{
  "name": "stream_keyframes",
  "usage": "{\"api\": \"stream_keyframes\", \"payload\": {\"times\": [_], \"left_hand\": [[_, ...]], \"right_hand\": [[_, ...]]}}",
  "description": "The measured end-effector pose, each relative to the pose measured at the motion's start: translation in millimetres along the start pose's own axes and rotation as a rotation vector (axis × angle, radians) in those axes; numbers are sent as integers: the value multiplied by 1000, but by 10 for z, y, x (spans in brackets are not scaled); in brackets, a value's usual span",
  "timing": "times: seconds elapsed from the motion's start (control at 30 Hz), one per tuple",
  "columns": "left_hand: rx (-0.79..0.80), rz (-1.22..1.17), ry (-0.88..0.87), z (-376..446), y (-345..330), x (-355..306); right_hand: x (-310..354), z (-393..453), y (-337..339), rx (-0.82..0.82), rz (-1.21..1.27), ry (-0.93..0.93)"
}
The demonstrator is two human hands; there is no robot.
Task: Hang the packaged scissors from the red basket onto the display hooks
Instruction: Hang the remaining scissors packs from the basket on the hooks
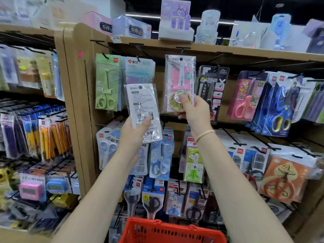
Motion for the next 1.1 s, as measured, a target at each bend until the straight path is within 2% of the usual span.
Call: {"api": "stream_keyframes", "payload": {"times": [0.2,0.33,0.43,0.53,0.67,0.73,0.87,0.93,1.0,1.1], "left_hand": [[26,-7,12,-1,-3,27],[98,-12,71,-14,-73,42],[157,-8,69,-28,-87,54],[141,-28,17,-27,-40,49],[145,-17,-59,-79,-142,48],[109,42,-92,-116,-176,54],[26,362,-158,-125,-148,56],[61,453,-110,-102,-186,104],[160,443,-9,-113,-271,178],[334,110,208,-217,-451,283]], "right_hand": [[-73,31,12,-25,4,-33],[-157,96,-36,-11,65,-97],[-252,-58,6,-47,169,-154],[-300,-388,145,-81,183,-151],[-344,-780,-45,207,100,-135],[-349,-839,-78,247,92,-72],[-389,-790,51,159,88,-16],[-411,-778,60,165,78,-16],[-407,-811,7,222,88,-11],[-399,-837,-10,245,11,33]]}}
Point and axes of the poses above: each hand's wrist, its own z-axis towards the middle knuckle, its own y-axis out of the back of the hand, x = y × z, the point moved 8 cm from there along z, towards the middle knuckle, and after that the axes turned 1 degree about z, right-handed, at the moved point
